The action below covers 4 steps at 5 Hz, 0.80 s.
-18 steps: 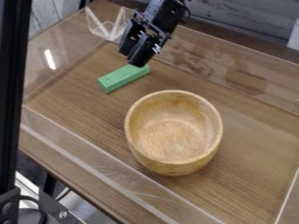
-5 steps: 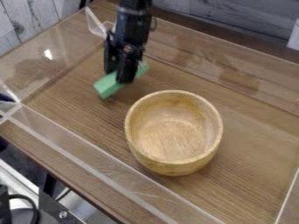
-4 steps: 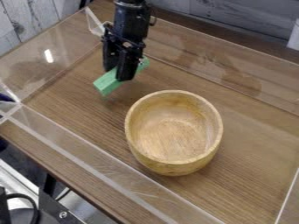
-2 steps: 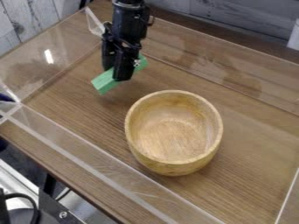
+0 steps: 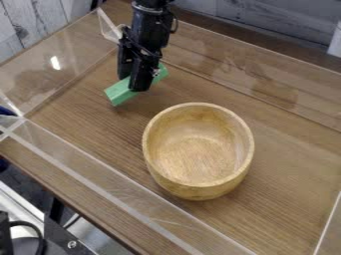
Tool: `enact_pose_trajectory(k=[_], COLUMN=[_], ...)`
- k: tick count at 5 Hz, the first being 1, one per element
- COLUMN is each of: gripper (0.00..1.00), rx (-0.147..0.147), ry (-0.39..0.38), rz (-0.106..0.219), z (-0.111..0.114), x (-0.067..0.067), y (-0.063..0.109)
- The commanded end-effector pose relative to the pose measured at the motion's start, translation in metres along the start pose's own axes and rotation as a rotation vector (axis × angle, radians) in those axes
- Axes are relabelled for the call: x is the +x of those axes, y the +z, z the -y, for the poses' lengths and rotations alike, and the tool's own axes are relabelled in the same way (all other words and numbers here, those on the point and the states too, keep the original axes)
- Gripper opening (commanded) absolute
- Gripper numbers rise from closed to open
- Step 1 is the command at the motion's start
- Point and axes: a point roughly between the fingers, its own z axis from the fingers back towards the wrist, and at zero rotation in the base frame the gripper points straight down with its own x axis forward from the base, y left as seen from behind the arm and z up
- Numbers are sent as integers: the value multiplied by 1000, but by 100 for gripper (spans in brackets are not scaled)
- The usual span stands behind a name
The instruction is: Put the green block in the brown bowl
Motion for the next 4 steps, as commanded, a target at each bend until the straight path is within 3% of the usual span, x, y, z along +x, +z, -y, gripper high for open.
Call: enact_pose_trajectory(k=[1, 2, 4], gripper=[0, 0, 0], rx=[59, 67, 238], ry=[27, 42, -87], rz=[70, 89, 173], z=[-6, -6, 31], x=[-4, -10, -20], y=[32, 43, 102])
